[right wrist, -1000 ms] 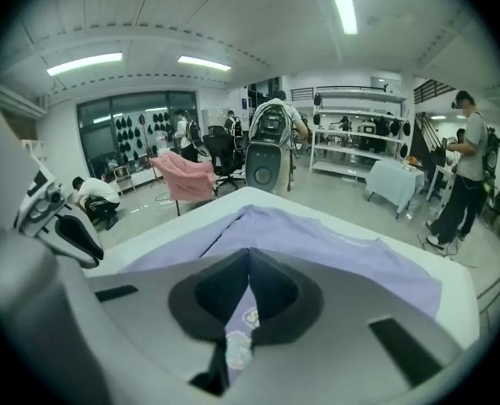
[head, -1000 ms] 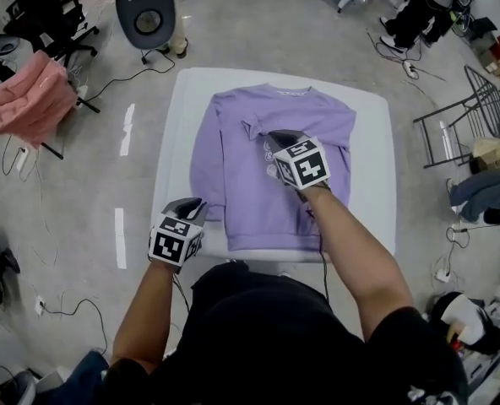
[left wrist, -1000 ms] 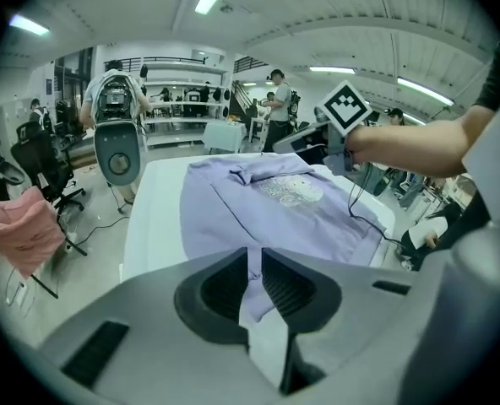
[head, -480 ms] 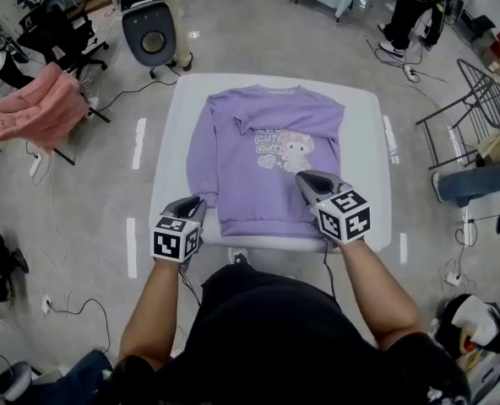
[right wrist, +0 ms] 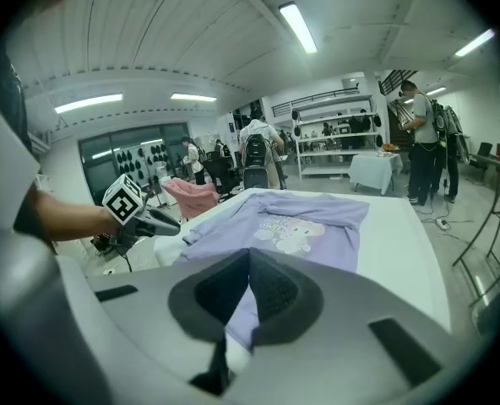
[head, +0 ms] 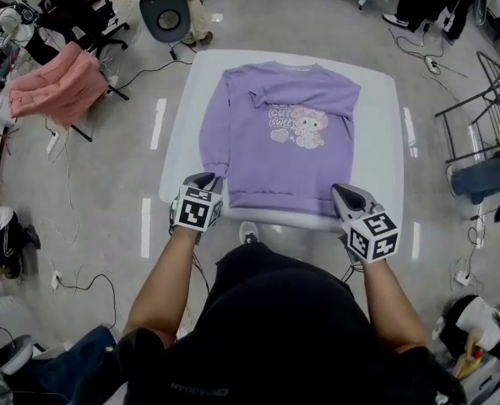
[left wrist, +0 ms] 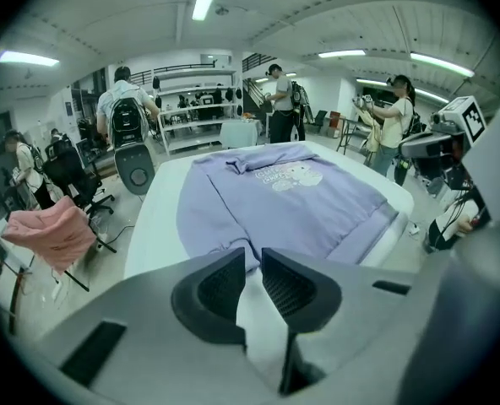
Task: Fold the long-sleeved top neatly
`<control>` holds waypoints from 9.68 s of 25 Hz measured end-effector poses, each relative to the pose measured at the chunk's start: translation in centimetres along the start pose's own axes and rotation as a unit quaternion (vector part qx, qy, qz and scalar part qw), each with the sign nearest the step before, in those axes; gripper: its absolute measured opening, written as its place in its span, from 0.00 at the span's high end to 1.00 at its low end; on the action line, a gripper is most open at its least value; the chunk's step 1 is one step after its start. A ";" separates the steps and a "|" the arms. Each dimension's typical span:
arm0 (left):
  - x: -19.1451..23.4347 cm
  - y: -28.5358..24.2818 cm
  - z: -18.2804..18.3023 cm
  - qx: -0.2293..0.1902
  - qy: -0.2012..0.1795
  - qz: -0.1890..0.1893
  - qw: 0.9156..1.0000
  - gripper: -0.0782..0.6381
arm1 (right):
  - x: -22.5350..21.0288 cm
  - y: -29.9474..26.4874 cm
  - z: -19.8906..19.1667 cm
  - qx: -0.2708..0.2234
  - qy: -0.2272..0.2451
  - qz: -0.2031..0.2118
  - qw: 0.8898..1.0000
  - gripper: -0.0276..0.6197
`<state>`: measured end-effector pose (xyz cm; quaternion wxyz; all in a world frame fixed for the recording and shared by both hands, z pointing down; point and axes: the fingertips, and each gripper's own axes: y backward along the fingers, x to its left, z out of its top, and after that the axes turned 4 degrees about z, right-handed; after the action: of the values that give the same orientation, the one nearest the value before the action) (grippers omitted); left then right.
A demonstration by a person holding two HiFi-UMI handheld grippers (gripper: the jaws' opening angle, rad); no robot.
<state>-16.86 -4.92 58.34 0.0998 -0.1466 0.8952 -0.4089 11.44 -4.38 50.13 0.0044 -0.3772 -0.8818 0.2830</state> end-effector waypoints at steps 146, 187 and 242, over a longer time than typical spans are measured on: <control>-21.9 -17.8 28.1 0.039 0.081 -0.126 0.988 0.70 | -15.1 5.3 -5.9 0.023 -0.044 0.019 0.999 0.95; -5.8 -0.2 -6.5 0.013 0.059 -0.106 0.993 0.86 | -2.7 2.1 -13.7 0.079 -0.119 -0.114 0.983 0.94; -5.5 0.1 -8.9 0.101 -0.302 -0.095 0.943 0.86 | 0.0 0.6 -16.4 0.262 0.544 0.070 0.794 0.94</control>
<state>-14.33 3.29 64.34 0.3406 -0.3370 0.7590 -0.4408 15.50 4.07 63.65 0.5625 -0.5137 -0.5974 0.2505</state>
